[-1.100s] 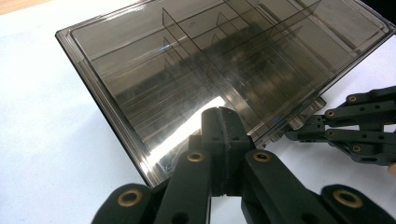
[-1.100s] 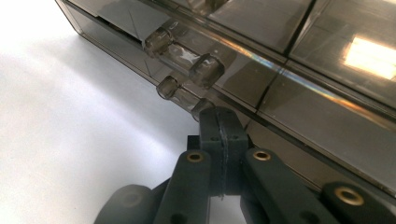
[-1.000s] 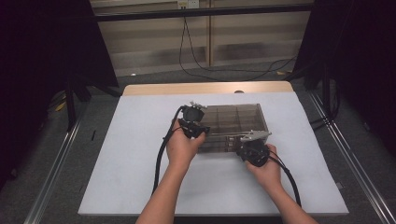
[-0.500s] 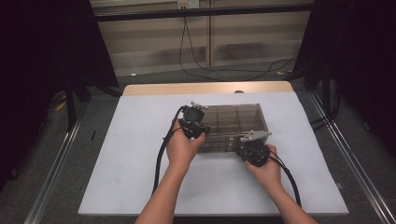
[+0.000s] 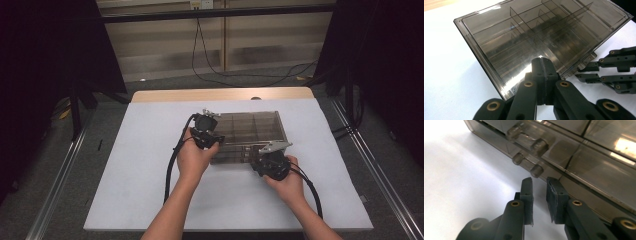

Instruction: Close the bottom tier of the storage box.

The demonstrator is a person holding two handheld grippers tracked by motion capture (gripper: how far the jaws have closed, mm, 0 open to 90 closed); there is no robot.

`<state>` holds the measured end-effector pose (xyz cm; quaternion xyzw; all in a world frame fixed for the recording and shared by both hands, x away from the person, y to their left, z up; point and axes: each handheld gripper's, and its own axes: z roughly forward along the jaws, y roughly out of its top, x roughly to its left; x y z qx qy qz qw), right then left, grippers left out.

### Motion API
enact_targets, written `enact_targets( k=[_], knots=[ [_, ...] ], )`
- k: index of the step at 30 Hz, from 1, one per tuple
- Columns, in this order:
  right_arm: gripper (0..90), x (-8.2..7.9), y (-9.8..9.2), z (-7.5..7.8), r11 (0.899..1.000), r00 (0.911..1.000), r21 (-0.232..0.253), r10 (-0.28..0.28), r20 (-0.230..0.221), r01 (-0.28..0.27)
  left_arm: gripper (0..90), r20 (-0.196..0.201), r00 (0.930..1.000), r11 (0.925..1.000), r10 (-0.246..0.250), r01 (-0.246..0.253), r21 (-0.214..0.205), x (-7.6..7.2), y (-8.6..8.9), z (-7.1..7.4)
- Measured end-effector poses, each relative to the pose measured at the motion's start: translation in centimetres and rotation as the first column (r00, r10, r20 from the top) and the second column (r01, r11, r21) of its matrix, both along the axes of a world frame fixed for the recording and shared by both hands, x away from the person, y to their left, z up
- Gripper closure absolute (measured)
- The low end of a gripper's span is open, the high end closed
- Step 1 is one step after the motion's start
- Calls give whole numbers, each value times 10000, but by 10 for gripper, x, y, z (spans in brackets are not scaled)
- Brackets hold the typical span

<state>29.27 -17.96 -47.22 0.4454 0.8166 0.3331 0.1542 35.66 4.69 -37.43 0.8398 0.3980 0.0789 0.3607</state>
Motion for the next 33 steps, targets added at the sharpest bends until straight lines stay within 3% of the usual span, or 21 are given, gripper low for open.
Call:
enact_targets(
  k=[5,11,20,24,30,33],
  knots=[
    [701,-2,0,1,9999,9999,45,103,-4,-103,845,-248,9997,9995,25,-33,-323,1,1,0],
    [619,-5,-3,3,9998,9998,151,103,-193,-100,773,-343,9993,9992,-136,124,-374,0,1,1],
    [518,-9,-6,8,9992,9993,370,127,-346,-115,630,-790,9964,9979,-311,264,-593,-1,2,4],
    [474,-9,-9,11,9992,9992,405,89,-392,-73,569,-799,9958,9981,-442,407,-454,-3,4,5],
    [415,-11,-10,11,9992,9989,394,21,-478,-2,476,-721,9962,9965,-491,440,-715,-3,8,9],
    [398,-12,-11,12,9992,9987,388,50,-499,-31,422,-814,9957,9972,-441,389,-636,-2,9,9]
  ],
)
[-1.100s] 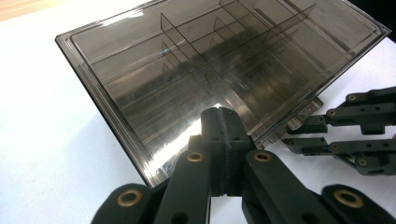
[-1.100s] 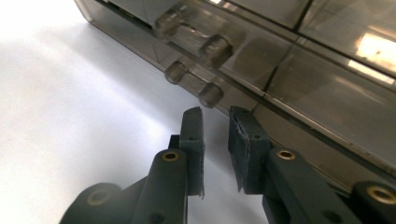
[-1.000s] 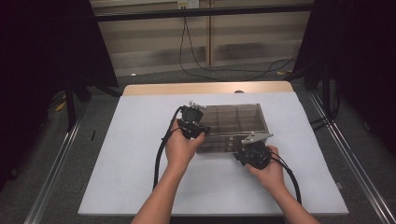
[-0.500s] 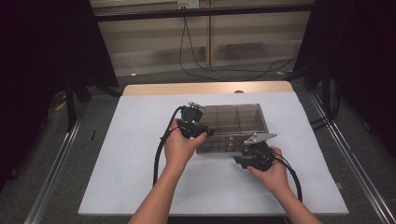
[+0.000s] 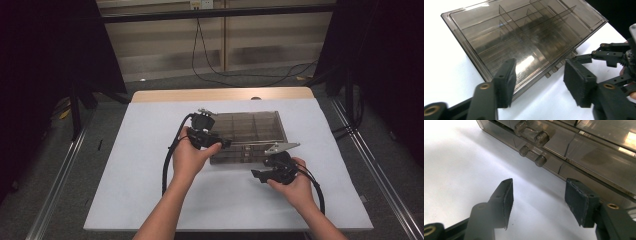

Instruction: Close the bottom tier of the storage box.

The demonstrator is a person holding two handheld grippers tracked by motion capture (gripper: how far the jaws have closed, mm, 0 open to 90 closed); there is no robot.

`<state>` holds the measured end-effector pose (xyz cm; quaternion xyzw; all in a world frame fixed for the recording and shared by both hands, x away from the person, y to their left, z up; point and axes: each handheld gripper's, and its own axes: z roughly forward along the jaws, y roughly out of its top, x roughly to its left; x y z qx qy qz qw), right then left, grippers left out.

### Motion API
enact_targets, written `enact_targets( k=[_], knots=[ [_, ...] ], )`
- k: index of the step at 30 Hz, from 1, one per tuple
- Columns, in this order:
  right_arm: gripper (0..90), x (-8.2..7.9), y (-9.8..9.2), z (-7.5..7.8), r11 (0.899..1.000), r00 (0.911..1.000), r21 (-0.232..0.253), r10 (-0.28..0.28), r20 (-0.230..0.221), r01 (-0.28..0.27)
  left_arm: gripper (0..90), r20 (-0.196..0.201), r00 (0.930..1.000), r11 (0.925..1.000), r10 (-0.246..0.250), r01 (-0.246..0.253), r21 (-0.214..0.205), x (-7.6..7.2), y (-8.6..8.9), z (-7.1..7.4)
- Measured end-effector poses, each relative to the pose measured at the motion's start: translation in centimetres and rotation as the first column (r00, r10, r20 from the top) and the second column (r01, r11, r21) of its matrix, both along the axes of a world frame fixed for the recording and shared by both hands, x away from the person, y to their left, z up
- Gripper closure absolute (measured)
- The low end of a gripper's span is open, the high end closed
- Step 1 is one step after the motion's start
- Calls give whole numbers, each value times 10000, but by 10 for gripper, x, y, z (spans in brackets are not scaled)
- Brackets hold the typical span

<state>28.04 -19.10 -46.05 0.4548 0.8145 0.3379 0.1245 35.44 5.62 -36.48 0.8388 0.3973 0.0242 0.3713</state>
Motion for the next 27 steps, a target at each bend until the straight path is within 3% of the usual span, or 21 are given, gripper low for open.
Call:
enact_targets(
  k=[4,11,27],
  knots=[
    [375,-1,-1,1,10000,10000,18,-40,16,40,370,-180,9998,10000,23,-24,-50,1,4,0],
    [350,-3,-3,2,10000,10000,-77,-38,50,39,269,127,9997,9997,210,-208,-111,0,17,4],
    [327,-5,-3,2,9996,9999,-243,-139,-71,137,214,284,9995,9998,126,-130,147,-6,34,-3]
  ],
)
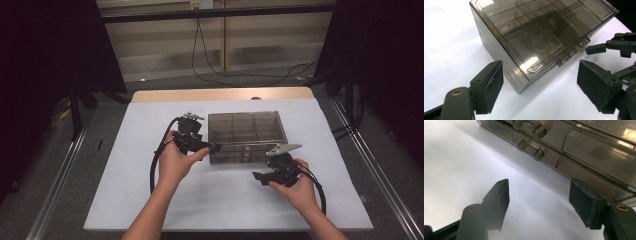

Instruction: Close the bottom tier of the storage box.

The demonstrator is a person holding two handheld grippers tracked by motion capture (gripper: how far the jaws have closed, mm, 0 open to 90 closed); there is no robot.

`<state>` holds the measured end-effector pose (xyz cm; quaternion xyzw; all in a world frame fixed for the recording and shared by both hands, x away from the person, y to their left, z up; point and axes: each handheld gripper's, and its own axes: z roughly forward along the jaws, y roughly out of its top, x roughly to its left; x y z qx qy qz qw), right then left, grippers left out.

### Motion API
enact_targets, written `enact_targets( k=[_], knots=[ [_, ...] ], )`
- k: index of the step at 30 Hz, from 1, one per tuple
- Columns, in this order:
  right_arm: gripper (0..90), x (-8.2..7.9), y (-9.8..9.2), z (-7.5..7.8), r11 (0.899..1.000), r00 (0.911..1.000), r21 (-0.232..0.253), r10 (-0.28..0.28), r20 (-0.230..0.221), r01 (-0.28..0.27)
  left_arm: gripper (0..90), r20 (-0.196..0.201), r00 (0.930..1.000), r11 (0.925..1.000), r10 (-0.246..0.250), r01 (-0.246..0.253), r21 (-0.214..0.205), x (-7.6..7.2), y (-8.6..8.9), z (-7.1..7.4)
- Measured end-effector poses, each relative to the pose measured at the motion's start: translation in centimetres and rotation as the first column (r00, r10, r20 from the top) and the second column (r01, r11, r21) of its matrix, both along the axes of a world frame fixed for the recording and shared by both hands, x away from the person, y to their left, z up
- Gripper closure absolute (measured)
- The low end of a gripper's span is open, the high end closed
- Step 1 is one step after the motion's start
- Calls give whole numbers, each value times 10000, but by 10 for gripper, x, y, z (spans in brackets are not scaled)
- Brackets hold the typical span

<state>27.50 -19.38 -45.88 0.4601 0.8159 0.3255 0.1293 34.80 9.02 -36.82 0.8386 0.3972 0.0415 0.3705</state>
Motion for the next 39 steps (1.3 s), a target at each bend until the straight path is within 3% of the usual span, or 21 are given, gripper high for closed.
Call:
enact_targets(
  k=[10,20,25,39],
  knots=[
    [326,-3,0,1,10000,10000,24,-32,32,32,200,13,9999,9999,103,-103,-14,0,14,-3],
    [324,-7,-2,2,10000,10000,19,-96,26,96,184,31,9999,9999,-123,123,26,0,23,-8],
    [324,-8,-5,-2,9998,9997,-80,-190,-126,189,180,70,9999,10000,83,-83,-44,0,29,-10],
    [322,-14,-15,-3,9995,9995,104,-299,-86,300,173,98,9999,9998,50,-52,189,-3,42,-17]
  ],
)
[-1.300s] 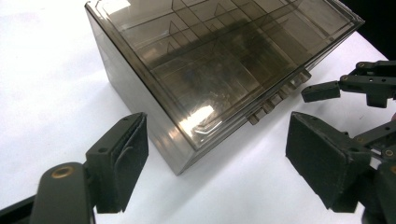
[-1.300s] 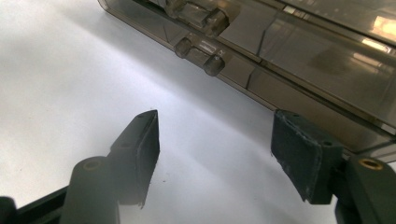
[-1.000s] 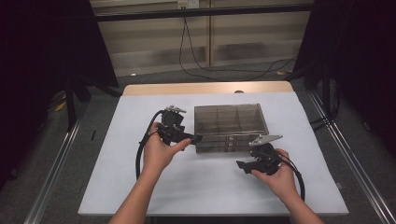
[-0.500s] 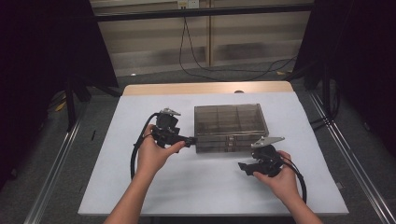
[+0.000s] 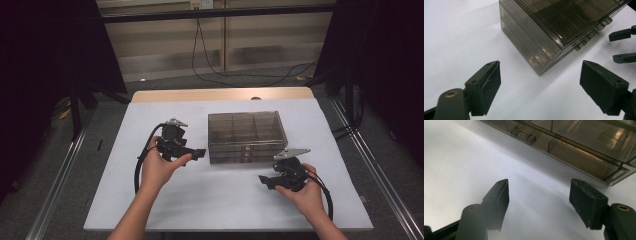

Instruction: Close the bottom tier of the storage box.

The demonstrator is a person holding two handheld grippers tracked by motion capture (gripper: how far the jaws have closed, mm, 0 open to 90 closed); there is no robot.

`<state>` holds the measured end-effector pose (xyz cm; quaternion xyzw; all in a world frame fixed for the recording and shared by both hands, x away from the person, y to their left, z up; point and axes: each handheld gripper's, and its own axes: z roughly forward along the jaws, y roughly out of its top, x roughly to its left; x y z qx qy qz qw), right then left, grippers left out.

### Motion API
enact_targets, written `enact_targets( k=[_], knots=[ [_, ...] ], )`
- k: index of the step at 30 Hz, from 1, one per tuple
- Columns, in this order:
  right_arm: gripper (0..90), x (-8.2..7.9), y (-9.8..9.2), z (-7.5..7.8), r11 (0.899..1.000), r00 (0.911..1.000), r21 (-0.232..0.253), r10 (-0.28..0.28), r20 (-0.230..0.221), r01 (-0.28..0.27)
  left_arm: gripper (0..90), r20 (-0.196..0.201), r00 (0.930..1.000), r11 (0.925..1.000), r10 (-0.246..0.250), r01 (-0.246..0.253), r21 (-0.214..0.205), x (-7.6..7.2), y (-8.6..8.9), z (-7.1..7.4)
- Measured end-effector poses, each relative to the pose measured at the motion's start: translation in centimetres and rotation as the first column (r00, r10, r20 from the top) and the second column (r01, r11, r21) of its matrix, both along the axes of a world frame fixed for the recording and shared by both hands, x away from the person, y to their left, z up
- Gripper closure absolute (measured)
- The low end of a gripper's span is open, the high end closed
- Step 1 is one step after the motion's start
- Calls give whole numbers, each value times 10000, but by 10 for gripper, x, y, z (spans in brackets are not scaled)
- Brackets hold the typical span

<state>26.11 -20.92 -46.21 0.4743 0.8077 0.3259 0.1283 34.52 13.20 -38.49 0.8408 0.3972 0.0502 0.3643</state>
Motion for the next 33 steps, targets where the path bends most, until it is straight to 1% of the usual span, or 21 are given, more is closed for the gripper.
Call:
enact_targets(
  k=[1,3,6,7,9,10,11,13,16,17,20,21,22,24,27,28,30,32,33],
  knots=[
    [322,-1,-1,0,10000,10000,-53,-33,-20,33,172,-24,10000,10000,21,-21,-54,-1,0,-1],
    [322,-1,-2,-2,10000,10000,-18,-17,-23,17,166,-47,10000,10000,-44,45,4,-1,2,-3],
    [322,-3,-4,-4,10000,10000,-25,-80,-56,79,159,-53,10000,10000,9,-9,-85,-2,4,-5],
    [322,-3,-5,-5,10000,10000,12,-30,13,30,158,-72,10000,9999,6,-6,-125,-2,5,-6],
    [322,-3,-7,-5,10000,10000,39,-91,-8,91,158,36,10000,10000,-1,1,-69,-2,7,-8],
    [322,-4,-8,-4,9999,9999,8,-134,-51,134,153,39,10000,9999,50,-49,-132,-2,8,-9],
    [321,-4,-9,-4,9998,9998,60,-177,-40,177,149,36,10000,9999,-36,36,-128,-2,9,-10],
    [320,-5,-11,-5,9998,9999,99,-153,-7,154,141,102,9999,10000,-12,13,-34,-2,11,-12],
    [319,-6,-12,-5,9998,9998,40,-183,-24,183,135,151,9998,9998,89,-87,-172,-4,14,-13],
    [318,-7,-12,-5,9999,9999,61,-143,3,143,135,188,9998,10000,34,-33,-66,-5,16,-13],
    [316,-8,-12,-5,9999,9999,31,-150,-25,150,134,213,9997,9998,108,-105,-143,-8,17,-14],
    [316,-8,-12,-5,9999,9999,32,-132,-24,132,133,242,9997,10000,40,-39,-53,-9,19,-14],
    [316,-9,-12,-5,9999,9999,8,-135,-8,135,133,270,9996,9999,121,-118,-104,-9,19,-14],
    [314,-10,-14,-5,9999,9999,10,-124,79,124,133,272,9996,9999,69,-67,-87,-10,21,-14],
    [308,-11,-16,-3,9998,9998,110,-194,87,194,131,235,9997,9998,116,-112,-155,-12,23,-15],
    [306,-12,-16,-3,9997,9998,148,-196,54,195,131,265,9996,10000,40,-38,-76,-13,24,-16],
    [302,-12,-18,-2,9997,9998,180,-161,109,159,131,261,9996,9998,134,-130,-157,-14,24,-17],
    [300,-13,-18,-2,9995,9996,221,-238,147,235,129,265,9996,9999,81,-78,-126,-15,26,-18],
    [298,-13,-19,-2,9993,9996,294,-249,128,245,129,300,9995,9998,60,-54,-211,-16,27,-19]
  ],
)
